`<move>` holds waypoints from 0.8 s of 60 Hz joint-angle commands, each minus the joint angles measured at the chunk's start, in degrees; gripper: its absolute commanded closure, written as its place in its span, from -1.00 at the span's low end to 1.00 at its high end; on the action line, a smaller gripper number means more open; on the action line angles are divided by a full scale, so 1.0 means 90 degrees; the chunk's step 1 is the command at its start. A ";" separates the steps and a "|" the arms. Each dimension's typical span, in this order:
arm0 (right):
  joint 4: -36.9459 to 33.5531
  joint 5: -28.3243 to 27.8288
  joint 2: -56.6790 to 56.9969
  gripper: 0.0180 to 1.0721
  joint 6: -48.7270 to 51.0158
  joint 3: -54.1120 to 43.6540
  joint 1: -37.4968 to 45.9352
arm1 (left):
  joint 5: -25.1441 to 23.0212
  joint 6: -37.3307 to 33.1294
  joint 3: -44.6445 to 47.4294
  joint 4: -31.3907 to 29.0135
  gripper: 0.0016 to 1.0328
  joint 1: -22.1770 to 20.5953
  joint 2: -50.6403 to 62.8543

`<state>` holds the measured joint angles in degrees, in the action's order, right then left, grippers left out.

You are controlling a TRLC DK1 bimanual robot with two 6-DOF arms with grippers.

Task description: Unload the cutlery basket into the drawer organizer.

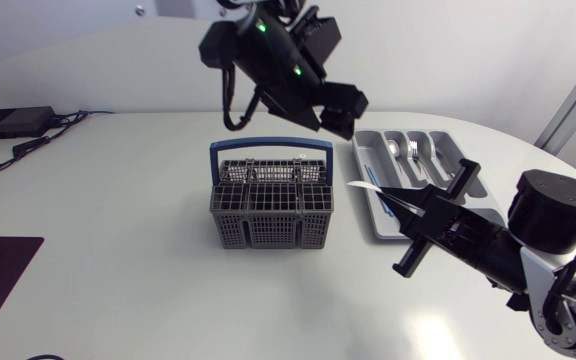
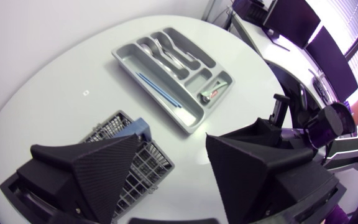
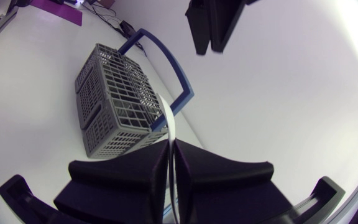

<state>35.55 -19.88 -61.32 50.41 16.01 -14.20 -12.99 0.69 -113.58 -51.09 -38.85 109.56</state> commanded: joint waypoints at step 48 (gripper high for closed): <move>-0.7388 -0.3807 -0.3089 0.80 0.4281 0.4471 0.4341 | 0.2000 -0.2244 0.3929 0.2366 -0.91 0.0274 -0.2837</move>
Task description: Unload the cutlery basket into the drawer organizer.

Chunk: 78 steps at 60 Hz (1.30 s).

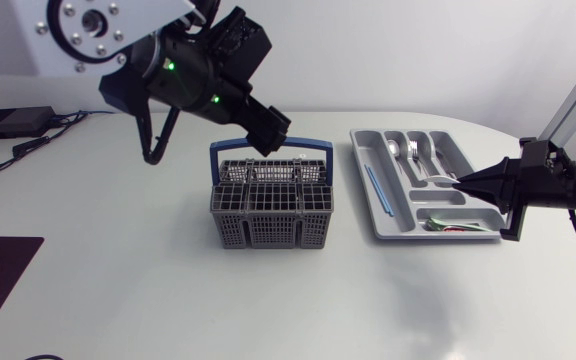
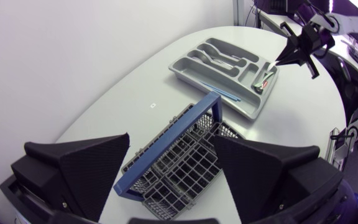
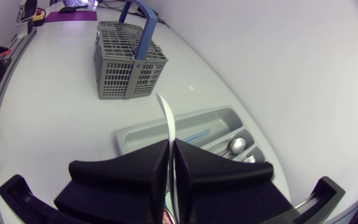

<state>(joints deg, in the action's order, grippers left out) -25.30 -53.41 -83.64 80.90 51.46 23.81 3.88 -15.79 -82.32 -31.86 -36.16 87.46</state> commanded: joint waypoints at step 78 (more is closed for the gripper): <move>-0.4250 0.1891 -0.4858 -0.65 0.1782 0.4448 0.0001 | 0.0575 -0.1683 0.3405 0.2436 -0.91 -0.0357 -0.2062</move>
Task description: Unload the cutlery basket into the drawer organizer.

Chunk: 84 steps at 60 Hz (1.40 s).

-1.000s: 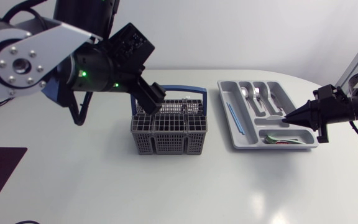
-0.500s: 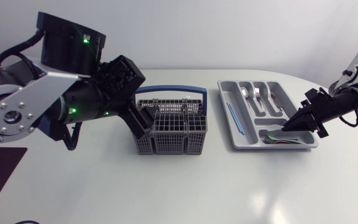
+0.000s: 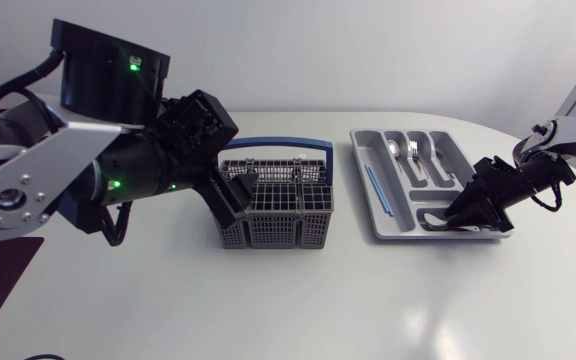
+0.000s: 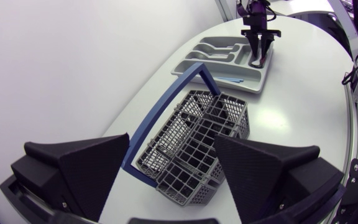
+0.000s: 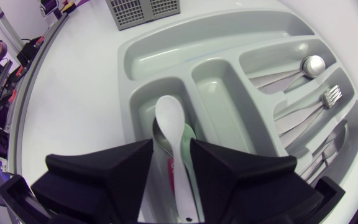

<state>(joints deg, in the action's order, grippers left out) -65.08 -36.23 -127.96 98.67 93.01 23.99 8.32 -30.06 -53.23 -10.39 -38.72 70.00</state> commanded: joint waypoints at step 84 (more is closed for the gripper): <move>0.8501 0.0725 0.5146 0.72 -0.6970 -0.5882 -0.4697 | -0.0201 0.1514 0.1393 0.1750 0.56 0.1089 0.0533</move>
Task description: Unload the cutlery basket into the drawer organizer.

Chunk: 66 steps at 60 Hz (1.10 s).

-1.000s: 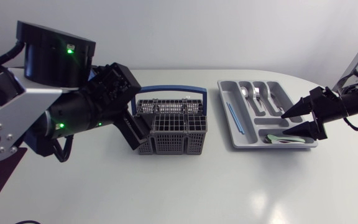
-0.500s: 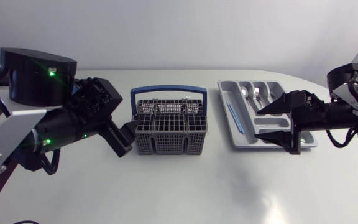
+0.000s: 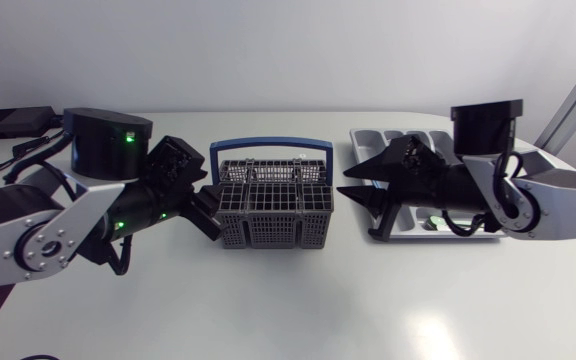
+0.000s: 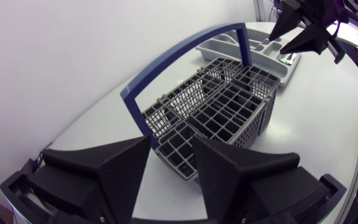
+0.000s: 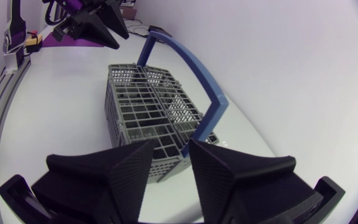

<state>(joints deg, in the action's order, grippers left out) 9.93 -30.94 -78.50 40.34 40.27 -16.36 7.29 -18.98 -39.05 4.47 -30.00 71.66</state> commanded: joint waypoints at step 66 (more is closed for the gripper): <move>0.0957 0.0840 0.1183 0.03 -0.0732 -0.1076 -0.0233 | -0.0292 0.0156 0.0208 -0.0340 0.22 0.0589 -0.1019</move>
<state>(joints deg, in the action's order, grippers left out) 18.00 -23.92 -70.96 34.09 34.15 -19.81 4.95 -16.25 -40.84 2.52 -25.21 66.00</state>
